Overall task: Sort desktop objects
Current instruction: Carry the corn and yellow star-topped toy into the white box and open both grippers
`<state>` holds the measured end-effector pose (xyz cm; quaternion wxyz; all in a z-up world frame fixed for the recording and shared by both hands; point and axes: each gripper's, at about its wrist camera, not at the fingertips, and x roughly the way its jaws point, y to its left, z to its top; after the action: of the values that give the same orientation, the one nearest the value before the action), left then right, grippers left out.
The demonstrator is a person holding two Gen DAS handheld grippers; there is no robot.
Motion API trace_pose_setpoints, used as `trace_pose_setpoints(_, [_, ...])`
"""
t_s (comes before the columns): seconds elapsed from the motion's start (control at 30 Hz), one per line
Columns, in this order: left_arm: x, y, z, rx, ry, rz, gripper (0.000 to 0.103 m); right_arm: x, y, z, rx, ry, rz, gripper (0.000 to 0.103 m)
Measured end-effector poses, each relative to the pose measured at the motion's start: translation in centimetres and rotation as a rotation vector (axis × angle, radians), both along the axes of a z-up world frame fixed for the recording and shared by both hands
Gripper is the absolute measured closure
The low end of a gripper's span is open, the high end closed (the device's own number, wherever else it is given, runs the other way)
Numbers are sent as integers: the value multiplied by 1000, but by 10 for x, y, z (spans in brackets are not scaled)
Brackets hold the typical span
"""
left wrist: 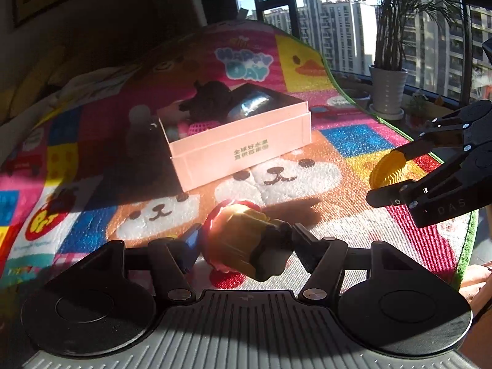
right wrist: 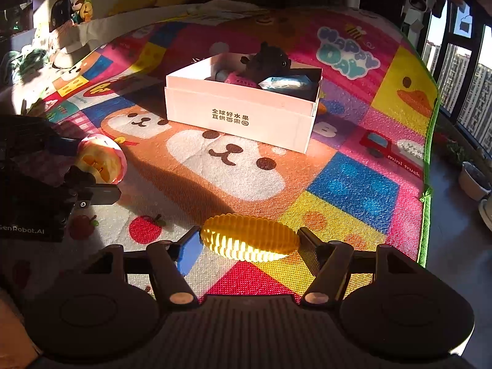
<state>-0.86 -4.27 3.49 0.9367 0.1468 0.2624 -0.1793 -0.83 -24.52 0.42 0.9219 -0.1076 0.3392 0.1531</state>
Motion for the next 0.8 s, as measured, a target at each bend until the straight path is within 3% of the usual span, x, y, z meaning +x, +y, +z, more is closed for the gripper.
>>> trace_pose_setpoints(0.1, [22, -2, 32, 6, -106, 1, 35, 10, -6, 30, -3, -88, -22, 36])
trace_pose_setpoints(0.23, [73, -13, 65, 12, -228, 8, 35, 34, -9, 94, 68, -262, -31, 36])
trace_pose_setpoints(0.3, [104, -18, 73, -12, -252, 14, 35, 55, -8, 120, 129, -304, -19, 36])
trace_pose_setpoints(0.37, [136, -16, 72, -58, -241, 8, 30, 83, -6, 135, 204, -290, -1, 36])
trace_pose_setpoints(0.43, [159, -6, 64, -108, -182, -1, 13, 116, -3, 138, 267, -235, 8, 34])
trace_pose_setpoints(0.5, [166, 9, 52, -143, -141, 14, 9, 148, 0, 129, 292, -160, -5, 20])
trace_pose_setpoints(0.53, [166, 17, 46, -150, -132, 25, 7, 162, -1, 124, 296, -136, -19, 19])
trace_pose_setpoints(0.7, [154, 49, 30, -238, -66, 51, 5, 212, 2, 101, 260, -115, -55, 19])
trace_pose_setpoints(0.8, [155, 48, 23, -226, -36, 60, 3, 241, 26, 87, 249, -85, -44, 19])
